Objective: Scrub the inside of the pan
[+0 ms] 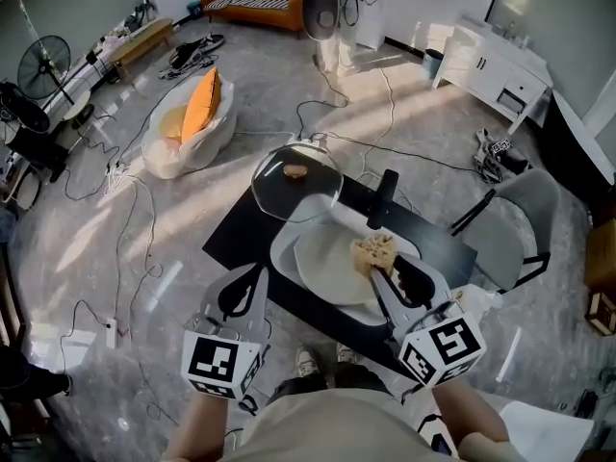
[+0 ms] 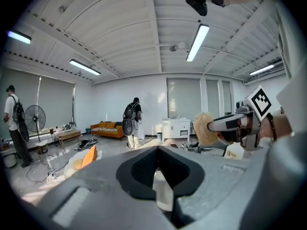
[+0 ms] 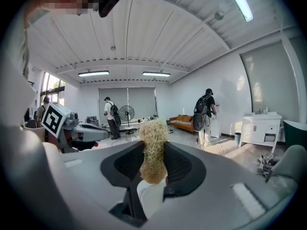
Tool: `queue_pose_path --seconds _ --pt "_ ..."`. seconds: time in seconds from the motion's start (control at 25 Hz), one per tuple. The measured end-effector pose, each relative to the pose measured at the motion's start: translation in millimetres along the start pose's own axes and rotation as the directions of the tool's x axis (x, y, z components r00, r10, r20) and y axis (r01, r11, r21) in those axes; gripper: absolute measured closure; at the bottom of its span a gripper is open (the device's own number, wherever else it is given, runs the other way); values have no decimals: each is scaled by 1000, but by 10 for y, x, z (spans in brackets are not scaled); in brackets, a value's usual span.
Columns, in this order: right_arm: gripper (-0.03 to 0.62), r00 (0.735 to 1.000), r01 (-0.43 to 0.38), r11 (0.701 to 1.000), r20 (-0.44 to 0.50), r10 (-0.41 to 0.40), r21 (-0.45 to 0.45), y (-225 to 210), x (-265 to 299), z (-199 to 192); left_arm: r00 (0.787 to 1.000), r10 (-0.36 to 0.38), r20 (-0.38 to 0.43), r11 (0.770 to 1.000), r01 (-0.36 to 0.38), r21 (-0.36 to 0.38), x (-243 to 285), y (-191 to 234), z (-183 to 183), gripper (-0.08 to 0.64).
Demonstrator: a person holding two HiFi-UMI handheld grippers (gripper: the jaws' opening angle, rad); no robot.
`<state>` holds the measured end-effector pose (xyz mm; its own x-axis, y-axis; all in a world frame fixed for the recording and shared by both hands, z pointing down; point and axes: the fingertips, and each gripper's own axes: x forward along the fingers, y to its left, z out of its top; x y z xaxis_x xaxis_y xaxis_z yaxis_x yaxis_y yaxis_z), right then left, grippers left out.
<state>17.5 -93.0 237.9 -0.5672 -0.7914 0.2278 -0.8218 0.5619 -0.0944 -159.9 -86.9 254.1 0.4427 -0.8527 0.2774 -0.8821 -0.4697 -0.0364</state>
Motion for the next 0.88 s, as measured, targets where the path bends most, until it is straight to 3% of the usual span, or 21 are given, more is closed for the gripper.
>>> queue_pose_path --seconds 0.24,0.48,0.88 --pt "460 998 -40 998 -52 42 47 -327 239 -206 1000 6 12 997 -5 -74 324 -31 -25 558" --pt "460 990 -66 995 -116 75 78 -538 594 -499 995 -15 -101 994 4 -110 799 -56 -335 468" --pt "459 962 -100 988 -242 126 115 -621 1205 -1099 955 -62 -289 971 -8 -237 1422 95 -1178 443"
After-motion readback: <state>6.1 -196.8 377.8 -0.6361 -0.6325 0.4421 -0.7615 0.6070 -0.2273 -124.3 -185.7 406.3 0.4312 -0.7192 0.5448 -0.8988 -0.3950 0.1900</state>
